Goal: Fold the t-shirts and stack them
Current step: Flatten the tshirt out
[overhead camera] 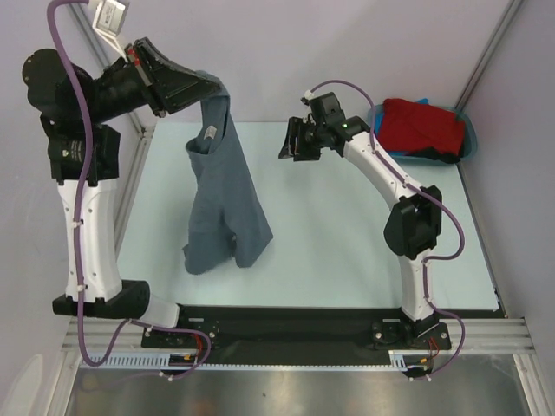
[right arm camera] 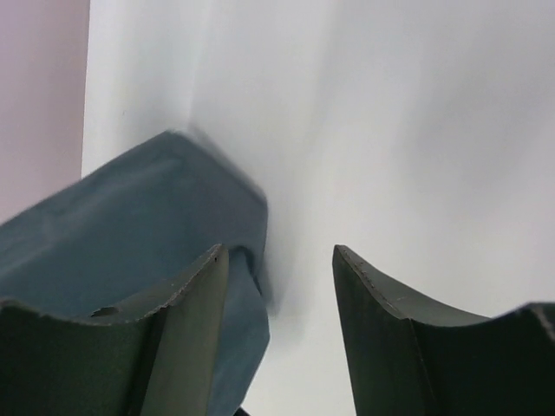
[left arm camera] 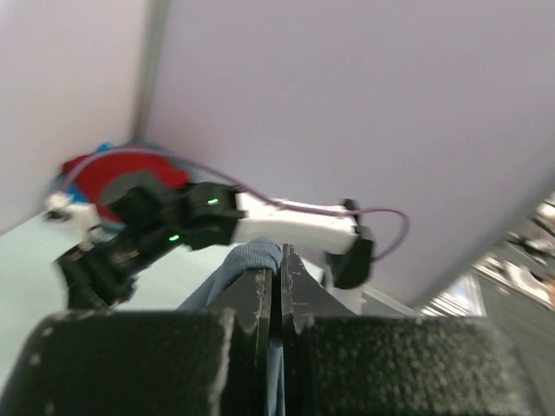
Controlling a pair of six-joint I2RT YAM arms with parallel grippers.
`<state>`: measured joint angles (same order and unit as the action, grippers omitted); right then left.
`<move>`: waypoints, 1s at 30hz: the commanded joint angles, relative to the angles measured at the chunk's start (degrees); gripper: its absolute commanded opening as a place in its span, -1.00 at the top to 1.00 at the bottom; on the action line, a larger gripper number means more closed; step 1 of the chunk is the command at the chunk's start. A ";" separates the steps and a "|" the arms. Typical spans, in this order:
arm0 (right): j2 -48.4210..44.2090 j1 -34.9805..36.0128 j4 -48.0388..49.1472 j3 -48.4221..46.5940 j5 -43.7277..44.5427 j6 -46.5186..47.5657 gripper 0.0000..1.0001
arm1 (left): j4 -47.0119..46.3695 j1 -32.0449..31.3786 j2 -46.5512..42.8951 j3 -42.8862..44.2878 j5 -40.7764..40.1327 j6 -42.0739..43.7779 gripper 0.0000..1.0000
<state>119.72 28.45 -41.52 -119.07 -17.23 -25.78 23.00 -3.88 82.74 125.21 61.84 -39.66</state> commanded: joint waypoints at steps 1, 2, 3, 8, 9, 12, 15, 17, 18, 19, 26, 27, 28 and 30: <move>-1.16 0.29 2.84 -1.70 0.79 -0.41 -0.15 | -31.28 -1.90 2.15 0.20 14.07 -26.89 0.99; -1.16 0.21 3.02 -1.44 1.06 -0.41 -0.14 | -32.75 -3.05 3.21 1.43 15.31 -28.61 0.99; -1.24 0.21 3.28 -1.17 1.32 -0.50 -0.14 | -32.24 -4.28 5.74 4.14 16.11 -29.24 0.99; -2.30 0.21 3.55 1.37 3.87 -0.76 -0.13 | -44.24 -11.05 11.56 6.01 17.88 -40.99 0.99; -2.82 0.21 4.07 2.25 4.40 -0.94 -0.13 | -47.23 -11.58 12.70 6.62 17.35 -43.55 0.99; -5.11 -0.06 6.17 6.56 6.25 -1.64 -0.13 | -45.87 -14.31 20.16 19.22 16.03 -46.56 0.99; -6.34 -0.50 6.89 9.11 6.86 -2.08 -0.13 | -54.44 -16.86 25.97 21.66 15.94 -56.56 0.99; -6.34 -0.94 6.71 9.73 7.21 -1.82 -0.13 | -51.32 -19.14 27.29 21.48 16.55 -54.22 0.99; -6.60 -0.94 6.36 10.25 7.39 -1.64 -0.13 | -49.65 -20.19 27.56 21.31 17.51 -52.90 1.00; -6.69 -1.11 6.01 10.52 8.00 -1.47 -0.13 | -50.42 -22.46 28.00 21.05 17.78 -53.59 0.99; -7.22 -2.52 6.10 13.25 7.74 -1.38 -0.13 | -55.52 -27.33 27.31 20.70 21.04 -56.50 0.91; -6.96 -2.52 5.92 13.16 7.57 -1.38 -0.14 | -54.13 -26.71 25.91 19.91 20.86 -55.54 0.90; -6.52 -2.52 5.75 12.81 7.31 -1.03 -0.13 | -52.73 -24.62 22.67 17.20 19.38 -52.13 0.90; -6.26 -2.52 5.31 12.28 7.13 -0.76 -0.14 | -44.17 -21.28 18.01 12.80 16.40 -46.77 0.91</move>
<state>115.70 26.04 -36.97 -105.75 -10.31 -27.11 -25.54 -30.30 110.34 140.00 82.72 -92.14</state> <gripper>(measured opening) 0.567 0.049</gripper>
